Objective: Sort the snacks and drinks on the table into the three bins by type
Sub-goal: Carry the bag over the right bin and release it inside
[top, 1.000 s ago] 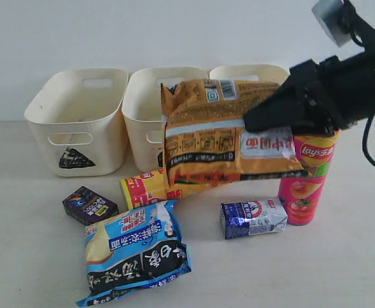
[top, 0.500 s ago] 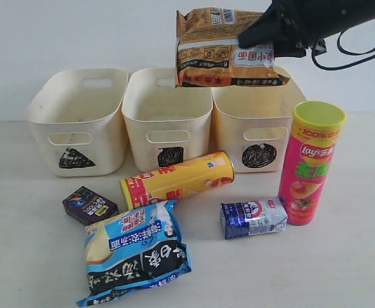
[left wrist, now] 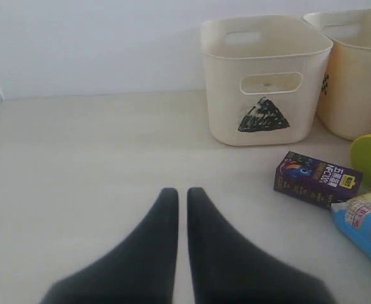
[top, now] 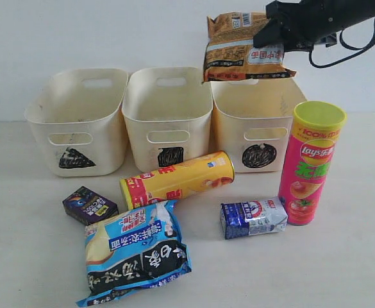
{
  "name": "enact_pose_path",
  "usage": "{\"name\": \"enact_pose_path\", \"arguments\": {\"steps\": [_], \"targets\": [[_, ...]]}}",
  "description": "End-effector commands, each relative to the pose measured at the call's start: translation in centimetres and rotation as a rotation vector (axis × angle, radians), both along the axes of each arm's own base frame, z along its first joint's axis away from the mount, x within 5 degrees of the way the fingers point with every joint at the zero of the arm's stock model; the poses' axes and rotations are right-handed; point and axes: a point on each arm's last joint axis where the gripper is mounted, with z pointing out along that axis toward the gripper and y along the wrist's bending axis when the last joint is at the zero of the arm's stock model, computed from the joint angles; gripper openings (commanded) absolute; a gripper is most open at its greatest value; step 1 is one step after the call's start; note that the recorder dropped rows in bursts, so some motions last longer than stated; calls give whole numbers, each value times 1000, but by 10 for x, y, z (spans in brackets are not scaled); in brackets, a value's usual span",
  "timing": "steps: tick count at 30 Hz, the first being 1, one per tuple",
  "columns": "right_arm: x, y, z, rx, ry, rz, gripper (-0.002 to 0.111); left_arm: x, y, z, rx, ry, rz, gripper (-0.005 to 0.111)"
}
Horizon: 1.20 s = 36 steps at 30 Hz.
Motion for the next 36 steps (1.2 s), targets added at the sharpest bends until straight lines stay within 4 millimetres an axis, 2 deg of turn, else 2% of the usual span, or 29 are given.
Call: {"name": "enact_pose_path", "arguments": {"steps": [1,10,20,21,24,28,29,31,36], "targets": [[8,-8,4,-28,-63,-90,0,0,0,2,-10,-13,2,4],[28,-14,-34,-106,-69,-157,0,0,0,2,-10,-11,3,4],[36,-15,-57,-105,-39,-174,2,0,0,2,-10,-11,3,4],[37,-15,-58,-104,-37,-174,7,0,0,2,-10,-11,3,4],[37,-15,-59,-102,-34,-174,30,0,0,2,-10,-11,3,4],[38,-15,-58,-102,-41,-181,69,0,0,2,-10,-11,3,4],[38,-15,-58,-102,-43,-183,74,0,0,2,-10,-11,3,4],[38,-15,-58,-102,-47,-187,79,0,0,2,-10,-11,3,4],[36,-16,-49,-100,-65,-189,78,0,0,2,-10,-11,3,4]]}}
